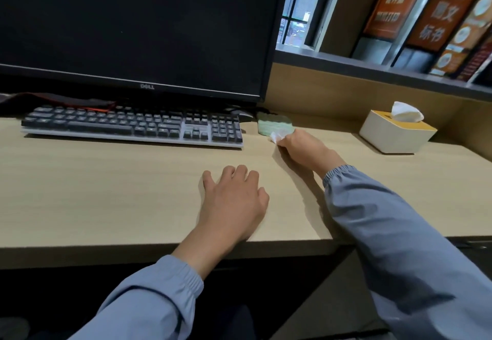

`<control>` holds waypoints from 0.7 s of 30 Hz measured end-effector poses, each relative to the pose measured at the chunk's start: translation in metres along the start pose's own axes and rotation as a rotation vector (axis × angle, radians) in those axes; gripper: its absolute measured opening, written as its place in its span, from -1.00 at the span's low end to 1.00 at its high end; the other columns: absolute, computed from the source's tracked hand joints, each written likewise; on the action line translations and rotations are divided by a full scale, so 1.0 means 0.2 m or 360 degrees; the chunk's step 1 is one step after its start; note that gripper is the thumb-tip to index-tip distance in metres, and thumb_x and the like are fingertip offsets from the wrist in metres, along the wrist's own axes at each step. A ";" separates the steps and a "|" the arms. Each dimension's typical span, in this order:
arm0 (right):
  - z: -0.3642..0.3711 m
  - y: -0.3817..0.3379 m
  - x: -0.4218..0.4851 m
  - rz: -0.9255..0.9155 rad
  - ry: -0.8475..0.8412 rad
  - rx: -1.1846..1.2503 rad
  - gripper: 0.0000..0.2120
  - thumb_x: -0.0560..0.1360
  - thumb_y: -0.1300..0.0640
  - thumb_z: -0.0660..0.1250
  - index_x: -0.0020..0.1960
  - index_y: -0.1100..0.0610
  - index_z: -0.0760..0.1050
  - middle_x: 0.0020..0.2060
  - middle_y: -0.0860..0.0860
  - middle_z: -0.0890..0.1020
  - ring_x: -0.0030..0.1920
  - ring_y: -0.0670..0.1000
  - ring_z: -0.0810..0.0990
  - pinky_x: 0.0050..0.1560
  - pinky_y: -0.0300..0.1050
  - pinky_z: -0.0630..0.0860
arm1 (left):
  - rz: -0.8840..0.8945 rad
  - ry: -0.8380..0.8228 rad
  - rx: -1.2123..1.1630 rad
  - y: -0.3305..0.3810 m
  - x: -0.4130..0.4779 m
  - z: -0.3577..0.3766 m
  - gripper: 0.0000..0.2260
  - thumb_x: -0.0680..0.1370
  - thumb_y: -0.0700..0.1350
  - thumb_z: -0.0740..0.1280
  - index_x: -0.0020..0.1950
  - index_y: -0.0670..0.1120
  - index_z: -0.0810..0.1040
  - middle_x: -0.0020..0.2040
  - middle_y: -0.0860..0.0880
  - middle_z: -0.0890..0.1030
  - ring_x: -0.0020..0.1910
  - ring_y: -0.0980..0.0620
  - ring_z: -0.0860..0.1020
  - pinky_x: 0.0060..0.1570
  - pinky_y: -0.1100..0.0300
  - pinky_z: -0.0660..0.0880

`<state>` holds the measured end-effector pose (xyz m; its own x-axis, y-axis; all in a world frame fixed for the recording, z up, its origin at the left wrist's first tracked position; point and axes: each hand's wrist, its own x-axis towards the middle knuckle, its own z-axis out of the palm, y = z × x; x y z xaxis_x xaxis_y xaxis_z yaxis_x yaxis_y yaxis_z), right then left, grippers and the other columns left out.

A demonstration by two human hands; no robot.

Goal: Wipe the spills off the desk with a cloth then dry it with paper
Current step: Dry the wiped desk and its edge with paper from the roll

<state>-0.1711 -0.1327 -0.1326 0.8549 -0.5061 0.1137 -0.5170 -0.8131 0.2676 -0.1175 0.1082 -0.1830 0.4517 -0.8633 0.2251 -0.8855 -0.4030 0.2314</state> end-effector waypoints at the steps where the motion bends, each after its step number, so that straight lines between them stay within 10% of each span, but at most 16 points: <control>1: 0.01 -0.01 0.01 -0.0011 0.0000 -0.0027 -0.65 0.70 0.27 0.04 0.45 0.22 0.36 -0.04 0.20 0.57 -0.07 0.18 0.56 -0.05 0.07 0.50 | -0.0002 -0.0003 0.0001 0.00 0.00 0.00 -0.60 0.70 0.09 -0.02 0.42 0.00 0.43 0.39 0.01 0.45 0.39 -0.05 0.37 0.39 -0.30 0.22; 17: -0.09 -0.21 -0.91 -0.0302 -0.0007 0.0096 -0.75 0.65 0.19 0.19 0.30 0.13 0.49 0.03 0.13 0.60 -0.09 0.13 0.49 -0.19 0.03 0.42 | -0.0009 -0.0030 0.0038 0.00 -0.01 -0.01 -0.58 0.70 0.09 -0.02 0.45 -0.01 0.43 0.40 -0.02 0.46 0.39 -0.09 0.38 0.37 -0.28 0.24; 21: -0.10 -0.27 -1.22 -0.0327 0.0052 0.0178 -0.31 0.32 0.50 0.31 0.43 0.18 0.44 0.15 0.13 0.63 -0.12 0.17 0.47 -0.35 0.14 0.52 | -0.0003 -0.0031 0.0066 0.01 -0.02 -0.01 -0.59 0.70 0.09 -0.01 0.42 -0.02 0.45 0.39 -0.03 0.48 0.37 -0.11 0.40 0.34 -0.28 0.25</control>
<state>-0.3500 0.0400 -0.1562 0.9427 -0.3185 0.0994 -0.3318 -0.9258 0.1812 -0.1208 0.1109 -0.1819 0.4513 -0.8682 0.2062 -0.8886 -0.4162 0.1925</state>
